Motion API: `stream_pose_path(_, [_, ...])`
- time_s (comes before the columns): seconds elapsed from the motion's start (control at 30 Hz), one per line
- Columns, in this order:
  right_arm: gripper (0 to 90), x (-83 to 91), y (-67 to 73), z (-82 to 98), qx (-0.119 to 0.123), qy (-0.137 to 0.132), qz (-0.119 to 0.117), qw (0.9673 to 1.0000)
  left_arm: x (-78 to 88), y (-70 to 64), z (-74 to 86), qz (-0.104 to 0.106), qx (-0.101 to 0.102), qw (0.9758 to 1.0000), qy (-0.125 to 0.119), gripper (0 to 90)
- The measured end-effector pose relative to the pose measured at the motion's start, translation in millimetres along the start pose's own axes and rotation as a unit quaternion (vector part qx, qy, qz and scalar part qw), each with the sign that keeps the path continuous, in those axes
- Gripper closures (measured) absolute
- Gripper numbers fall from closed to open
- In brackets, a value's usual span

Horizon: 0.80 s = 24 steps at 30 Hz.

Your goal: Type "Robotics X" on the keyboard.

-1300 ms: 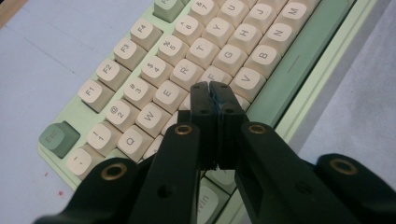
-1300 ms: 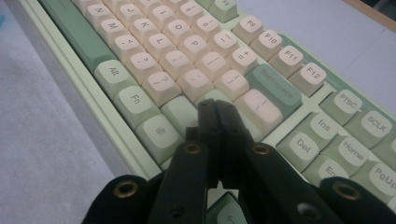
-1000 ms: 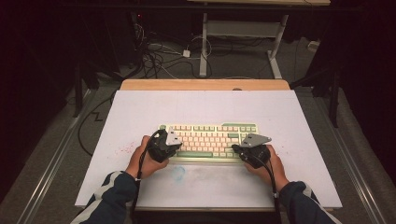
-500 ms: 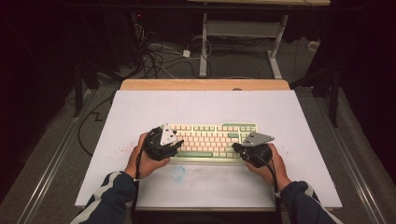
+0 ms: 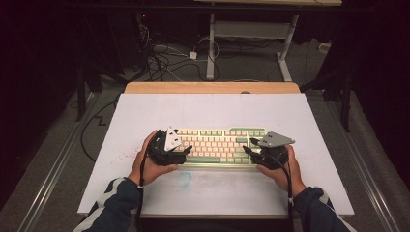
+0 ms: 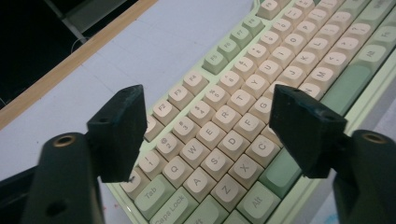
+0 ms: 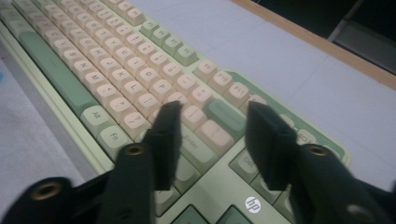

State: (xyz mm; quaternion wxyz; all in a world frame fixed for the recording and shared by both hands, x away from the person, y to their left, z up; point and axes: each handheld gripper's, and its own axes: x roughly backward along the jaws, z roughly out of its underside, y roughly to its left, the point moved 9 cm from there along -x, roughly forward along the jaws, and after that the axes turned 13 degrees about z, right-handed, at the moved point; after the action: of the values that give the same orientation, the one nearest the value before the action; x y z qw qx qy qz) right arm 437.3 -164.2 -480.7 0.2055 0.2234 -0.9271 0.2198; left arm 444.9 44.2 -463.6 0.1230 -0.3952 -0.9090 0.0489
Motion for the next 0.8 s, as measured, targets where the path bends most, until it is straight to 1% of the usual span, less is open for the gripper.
stream_pose_path(0.07, [47.2, -0.2, -0.6, 0.2, -0.002, -0.004, 0.004, 1.0000, -0.8, 1.4, 0.7, -0.006, 0.003, 1.0000, -0.001, 21.3])
stream_pose_path(0.13, [37.6, -0.4, -2.3, -0.7, -0.007, -0.013, 0.018, 0.9997, -1.1, 1.9, 1.7, -0.007, 0.003, 1.0000, 0.001, 18.4])
stream_pose_path(0.17, [34.3, -0.7, -2.8, -1.1, -0.009, -0.015, 0.021, 0.9996, -1.5, 1.6, 2.0, -0.006, 0.005, 1.0000, 0.001, 18.4])
stream_pose_path(0.23, [27.9, -2.1, -6.0, -1.9, -0.015, -0.018, 0.046, 0.9987, -2.0, 1.3, 1.5, -0.008, 0.002, 1.0000, -0.005, 18.4])
stream_pose_path(0.27, [25.4, -2.9, -7.4, -2.1, -0.020, -0.018, 0.055, 0.9981, -2.1, 1.0, 1.4, -0.008, 0.003, 1.0000, -0.005, 18.4])
stream_pose_path(0.33, [22.3, -3.6, -8.2, -2.8, -0.029, -0.021, 0.056, 0.9978, -2.2, 0.7, 1.0, -0.008, 0.002, 0.9999, -0.007, 18.4])
stream_pose_path(0.4, [19.6, -4.2, -9.7, -3.8, -0.032, -0.024, 0.065, 0.9971, -2.4, -0.3, 0.9, -0.005, 0.002, 1.0000, -0.007, 18.4])
stream_pose_path(0.47, [20.2, -3.7, -10.4, -4.8, -0.031, -0.028, 0.068, 0.9968, -2.8, -0.7, 1.0, -0.005, 0.001, 1.0000, -0.008, 18.4])
stream_pose_path(0.5, [20.5, -3.4, -10.2, -5.4, -0.031, -0.030, 0.068, 0.9967, -2.7, -0.7, 1.9, -0.004, 0.001, 1.0000, -0.004, 18.4])
stream_pose_path(0.57, [24.3, -1.8, -9.4, -6.6, -0.029, -0.032, 0.064, 0.9970, -2.1, -1.1, 2.0, 0.000, 0.000, 1.0000, -0.004, 20.1])
stream_pose_path(0.63, [23.9, -0.3, -9.8, -8.5, -0.027, -0.037, 0.065, 0.9968, -1.6, -0.2, 1.1, -0.003, -0.007, 1.0000, -0.006, 20.1])
stream_pose_path(0.8, [22.3, 2.7, -11.5, -10.6, -0.025, -0.041, 0.068, 0.9966, 0.4, -0.3, -0.4, 0.001, -0.011, 0.9999, -0.009, 18.8])
